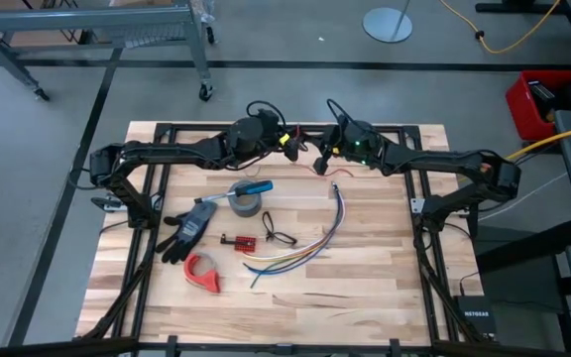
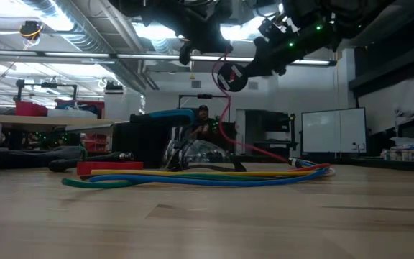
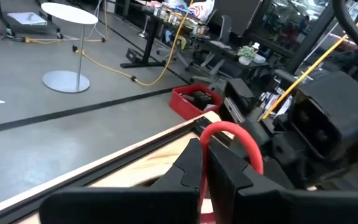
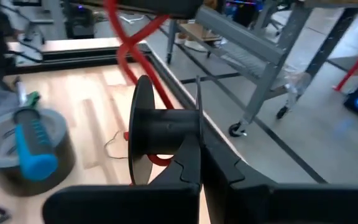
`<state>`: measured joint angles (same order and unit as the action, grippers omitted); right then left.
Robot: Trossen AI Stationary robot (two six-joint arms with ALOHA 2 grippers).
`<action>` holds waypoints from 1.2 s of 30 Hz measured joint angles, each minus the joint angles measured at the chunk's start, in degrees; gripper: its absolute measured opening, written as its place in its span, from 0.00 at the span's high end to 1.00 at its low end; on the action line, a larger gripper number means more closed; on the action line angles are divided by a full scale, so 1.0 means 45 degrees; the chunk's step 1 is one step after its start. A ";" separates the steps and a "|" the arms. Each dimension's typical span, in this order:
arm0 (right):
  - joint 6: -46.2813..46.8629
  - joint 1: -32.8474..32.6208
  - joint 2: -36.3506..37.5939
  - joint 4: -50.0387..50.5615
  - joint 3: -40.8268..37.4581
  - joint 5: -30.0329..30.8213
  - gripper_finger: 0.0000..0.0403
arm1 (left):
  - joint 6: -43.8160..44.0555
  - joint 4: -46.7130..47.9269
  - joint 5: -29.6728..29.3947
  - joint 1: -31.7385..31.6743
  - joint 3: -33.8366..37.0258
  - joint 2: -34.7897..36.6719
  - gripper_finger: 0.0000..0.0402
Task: Coil cords
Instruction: Coil the red wire on the spool
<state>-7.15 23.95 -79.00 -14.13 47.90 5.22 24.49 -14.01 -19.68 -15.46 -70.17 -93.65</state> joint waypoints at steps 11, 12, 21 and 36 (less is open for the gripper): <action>0.0301 0.0013 -0.0024 -0.0871 0.0000 0.2536 1.00 | 0.0265 -0.0003 0.0000 0.0140 0.0000 -0.0021 1.00; 0.0396 0.0013 -0.0024 -0.1137 0.0000 0.2664 1.00 | 0.0278 -0.0003 0.0000 0.0171 0.0000 -0.0026 1.00; 0.1104 0.0008 -0.0029 -0.3349 0.0000 0.2568 1.00 | 0.0731 -0.0052 0.0052 0.0411 -0.0005 -0.0242 1.00; 0.1958 0.0013 -0.0010 -0.3700 0.0010 0.1944 1.00 | 0.1236 -0.0744 0.0046 0.0772 0.0010 -0.1003 1.00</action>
<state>1.67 24.01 -79.05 -30.78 47.94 13.97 30.05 -17.35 -19.47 -11.99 -70.13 -98.16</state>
